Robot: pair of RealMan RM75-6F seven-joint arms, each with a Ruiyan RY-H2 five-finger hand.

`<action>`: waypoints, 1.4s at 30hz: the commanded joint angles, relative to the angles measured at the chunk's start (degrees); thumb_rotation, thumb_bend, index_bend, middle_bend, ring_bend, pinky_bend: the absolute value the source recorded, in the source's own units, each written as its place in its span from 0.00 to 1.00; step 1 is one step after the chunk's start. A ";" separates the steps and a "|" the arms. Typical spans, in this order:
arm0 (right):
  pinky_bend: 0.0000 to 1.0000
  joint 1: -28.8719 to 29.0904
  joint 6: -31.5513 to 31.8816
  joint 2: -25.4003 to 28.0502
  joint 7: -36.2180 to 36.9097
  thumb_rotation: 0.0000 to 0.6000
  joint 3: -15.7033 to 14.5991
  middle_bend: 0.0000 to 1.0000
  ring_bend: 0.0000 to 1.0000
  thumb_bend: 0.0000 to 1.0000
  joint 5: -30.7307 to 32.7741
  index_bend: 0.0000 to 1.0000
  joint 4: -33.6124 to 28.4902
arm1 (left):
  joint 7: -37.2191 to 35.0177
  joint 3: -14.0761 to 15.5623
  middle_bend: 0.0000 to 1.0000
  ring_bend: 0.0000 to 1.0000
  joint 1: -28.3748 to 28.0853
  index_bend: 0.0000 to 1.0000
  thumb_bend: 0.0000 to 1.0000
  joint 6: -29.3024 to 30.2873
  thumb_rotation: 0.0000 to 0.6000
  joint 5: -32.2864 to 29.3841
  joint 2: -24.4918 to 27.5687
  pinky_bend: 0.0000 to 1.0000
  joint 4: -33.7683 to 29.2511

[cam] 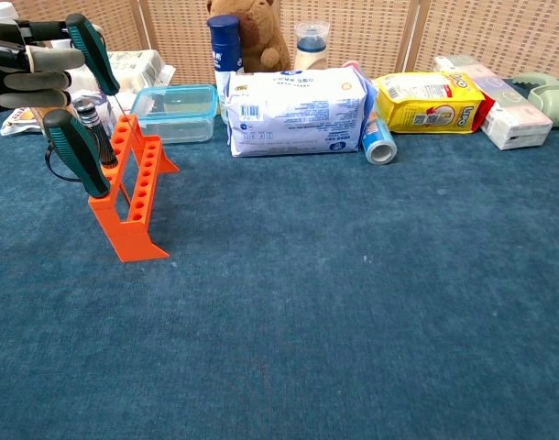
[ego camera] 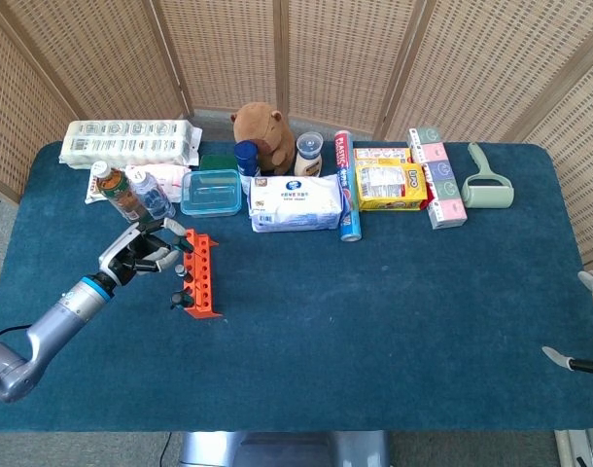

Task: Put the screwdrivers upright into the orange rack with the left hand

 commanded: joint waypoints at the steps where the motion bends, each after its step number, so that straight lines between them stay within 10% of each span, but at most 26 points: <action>1: 0.00 -0.01 0.01 0.00 -0.01 1.00 0.01 0.02 0.00 0.00 0.03 0.02 0.01 | 0.12 -0.03 1.00 1.00 0.06 0.59 0.43 0.16 1.00 -0.26 0.05 1.00 -0.12; 42: 0.00 0.06 -0.01 -0.11 -0.60 1.00 0.01 0.02 0.00 0.00 0.14 0.02 -0.32 | -0.18 0.88 1.00 1.00 0.53 0.59 0.43 1.16 1.00 -0.58 1.71 1.00 -0.44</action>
